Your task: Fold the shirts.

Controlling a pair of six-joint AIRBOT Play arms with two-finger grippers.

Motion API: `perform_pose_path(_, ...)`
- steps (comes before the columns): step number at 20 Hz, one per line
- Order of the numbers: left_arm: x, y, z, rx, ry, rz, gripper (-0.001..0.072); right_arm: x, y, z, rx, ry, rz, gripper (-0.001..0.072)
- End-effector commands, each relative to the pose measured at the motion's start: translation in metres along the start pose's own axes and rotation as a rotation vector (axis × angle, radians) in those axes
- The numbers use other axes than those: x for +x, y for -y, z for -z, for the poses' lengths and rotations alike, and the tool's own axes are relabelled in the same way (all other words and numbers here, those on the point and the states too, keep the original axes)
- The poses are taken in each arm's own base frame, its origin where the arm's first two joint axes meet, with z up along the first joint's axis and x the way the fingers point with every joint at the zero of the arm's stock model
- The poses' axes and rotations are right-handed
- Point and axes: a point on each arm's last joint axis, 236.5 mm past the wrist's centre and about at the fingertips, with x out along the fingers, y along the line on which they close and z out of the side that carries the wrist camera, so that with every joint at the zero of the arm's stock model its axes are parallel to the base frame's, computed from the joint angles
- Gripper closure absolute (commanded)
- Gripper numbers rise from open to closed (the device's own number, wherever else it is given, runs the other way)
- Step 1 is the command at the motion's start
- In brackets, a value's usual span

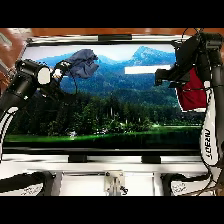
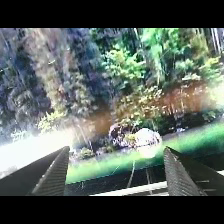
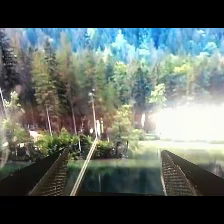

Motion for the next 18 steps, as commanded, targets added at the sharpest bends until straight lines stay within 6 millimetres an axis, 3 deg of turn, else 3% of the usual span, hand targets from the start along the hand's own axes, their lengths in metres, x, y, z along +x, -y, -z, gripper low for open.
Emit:
perform_pose_path(1, 0.0001, 0.0002, -0.0002, 0.0, 0.0, 0.0, 0.0003, 0.0003, -0.0003, 0.0, 0.0, 0.0, 0.0, 0.0032)
perform_pose_path(18, 0.0034, 0.0052, -0.0038, -0.015, 0.007, 0.018, 0.0003, 0.0002, -0.0009, -0.0029, 0.0, 0.012, -0.002, 0.0032)
